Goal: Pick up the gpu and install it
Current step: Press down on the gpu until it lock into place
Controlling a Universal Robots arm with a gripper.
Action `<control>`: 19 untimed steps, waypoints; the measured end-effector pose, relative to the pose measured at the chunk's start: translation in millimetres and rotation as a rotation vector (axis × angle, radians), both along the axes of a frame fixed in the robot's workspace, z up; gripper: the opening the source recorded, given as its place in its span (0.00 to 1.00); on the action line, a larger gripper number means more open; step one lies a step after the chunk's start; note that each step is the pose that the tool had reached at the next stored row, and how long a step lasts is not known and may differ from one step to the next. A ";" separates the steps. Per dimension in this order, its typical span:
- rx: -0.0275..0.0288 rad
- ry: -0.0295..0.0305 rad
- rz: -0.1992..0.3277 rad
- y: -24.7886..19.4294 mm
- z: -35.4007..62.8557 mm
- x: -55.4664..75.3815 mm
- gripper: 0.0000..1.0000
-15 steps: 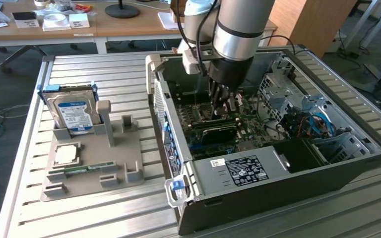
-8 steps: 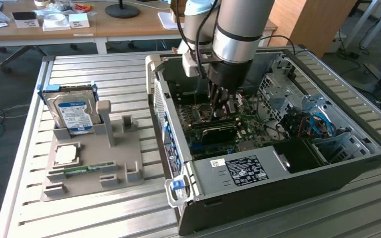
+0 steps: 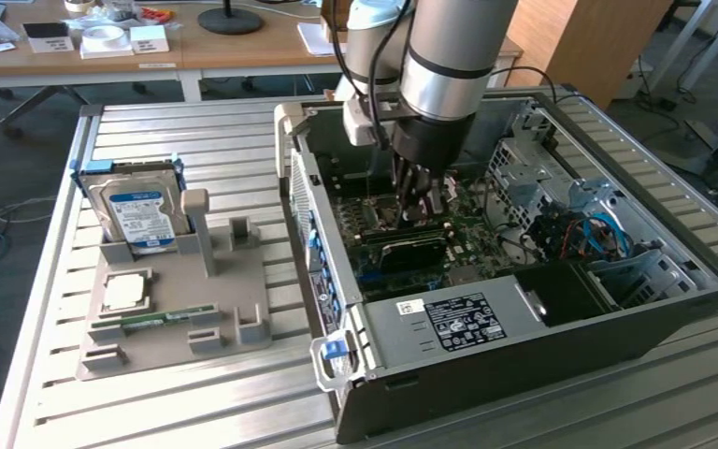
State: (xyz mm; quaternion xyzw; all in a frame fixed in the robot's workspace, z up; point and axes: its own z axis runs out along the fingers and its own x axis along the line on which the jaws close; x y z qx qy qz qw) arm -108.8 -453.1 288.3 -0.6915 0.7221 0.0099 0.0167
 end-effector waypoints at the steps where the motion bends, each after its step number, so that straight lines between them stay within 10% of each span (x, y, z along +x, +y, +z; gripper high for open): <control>1: -0.0002 0.0001 0.000 0.0 -0.4 0.0 0.11; 19: -0.0003 0.0002 0.000 0.0 -6.2 0.0 0.11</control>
